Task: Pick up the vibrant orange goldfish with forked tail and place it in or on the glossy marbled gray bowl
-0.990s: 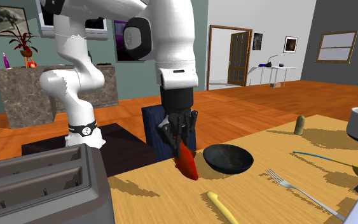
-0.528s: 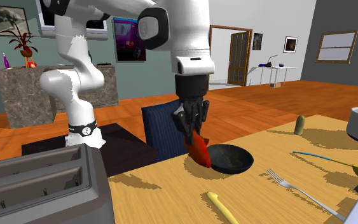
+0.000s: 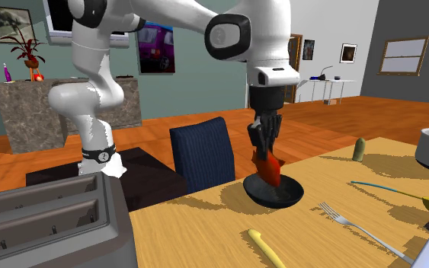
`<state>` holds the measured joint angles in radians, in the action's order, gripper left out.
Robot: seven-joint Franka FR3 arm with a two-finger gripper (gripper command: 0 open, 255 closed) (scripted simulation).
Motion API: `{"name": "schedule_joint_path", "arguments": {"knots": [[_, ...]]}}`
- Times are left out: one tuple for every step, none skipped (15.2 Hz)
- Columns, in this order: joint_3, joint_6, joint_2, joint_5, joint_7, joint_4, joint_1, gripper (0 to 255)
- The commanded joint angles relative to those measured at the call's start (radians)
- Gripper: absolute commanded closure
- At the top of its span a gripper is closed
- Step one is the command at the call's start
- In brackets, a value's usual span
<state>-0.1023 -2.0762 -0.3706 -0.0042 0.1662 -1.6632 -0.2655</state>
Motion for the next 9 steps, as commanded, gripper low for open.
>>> {"name": "schedule_joint_path", "arguments": {"knots": [[-0.009, 0.019, -0.035, -0.010, 0.042, 0.055, -0.029, 255], [-0.013, 0.031, -0.057, -0.015, 0.062, 0.089, -0.044, 255], [-0.017, 0.044, -0.081, -0.021, 0.081, 0.126, -0.059, 255], [-0.019, 0.055, -0.101, -0.025, 0.096, 0.158, -0.072, 255], [-0.019, 0.044, -0.105, -0.025, 0.096, 0.150, -0.073, 255], [-0.019, 0.032, -0.108, -0.026, 0.096, 0.142, -0.073, 255], [-0.018, 0.021, -0.112, -0.026, 0.096, 0.134, -0.073, 255], [-0.018, 0.009, -0.117, -0.027, 0.096, 0.127, -0.073, 255], [-0.018, -0.002, -0.121, -0.027, 0.097, 0.120, -0.073, 255]]}}
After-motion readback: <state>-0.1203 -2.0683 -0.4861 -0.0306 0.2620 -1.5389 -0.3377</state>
